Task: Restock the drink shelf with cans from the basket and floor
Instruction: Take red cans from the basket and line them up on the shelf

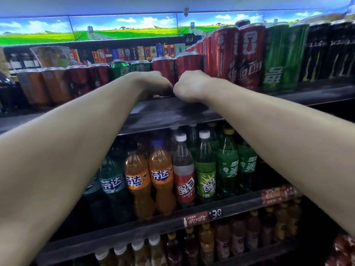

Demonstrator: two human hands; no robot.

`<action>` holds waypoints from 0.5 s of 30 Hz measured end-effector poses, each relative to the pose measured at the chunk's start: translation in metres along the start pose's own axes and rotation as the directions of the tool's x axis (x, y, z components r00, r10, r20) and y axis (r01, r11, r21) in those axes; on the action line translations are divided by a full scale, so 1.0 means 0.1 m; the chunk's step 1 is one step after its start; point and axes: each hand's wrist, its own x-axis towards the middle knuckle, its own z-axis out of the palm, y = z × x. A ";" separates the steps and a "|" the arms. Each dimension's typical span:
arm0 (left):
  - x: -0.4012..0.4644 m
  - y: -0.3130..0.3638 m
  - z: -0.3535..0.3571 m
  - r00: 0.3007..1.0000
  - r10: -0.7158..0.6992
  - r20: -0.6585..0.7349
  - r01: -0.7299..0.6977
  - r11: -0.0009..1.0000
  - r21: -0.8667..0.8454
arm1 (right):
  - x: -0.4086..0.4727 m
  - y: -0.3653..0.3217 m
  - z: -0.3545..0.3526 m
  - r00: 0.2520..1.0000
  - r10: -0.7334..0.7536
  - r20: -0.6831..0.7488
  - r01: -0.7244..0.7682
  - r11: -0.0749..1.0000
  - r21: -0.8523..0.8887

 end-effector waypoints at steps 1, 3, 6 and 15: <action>-0.03 0.00 0.00 1.000 -0.007 -0.011 0.007 1.000 -0.003 | 0.00 -0.01 0.00 1.000 0.002 0.009 -0.002 1.000 -0.002; -0.04 -0.02 0.00 1.000 -0.011 -0.017 0.011 1.000 -0.009 | 0.03 -0.03 0.00 1.000 0.003 0.024 -0.002 1.000 -0.028; -0.08 -0.05 -0.01 1.000 -0.009 -0.005 0.009 0.999 -0.045 | 0.06 -0.07 0.03 1.000 0.020 0.017 -0.019 0.999 -0.050; -0.17 -0.08 -0.07 0.998 0.031 -0.048 -0.027 0.997 0.073 | 0.03 -0.05 0.07 0.996 0.023 -0.092 -0.035 0.990 -0.137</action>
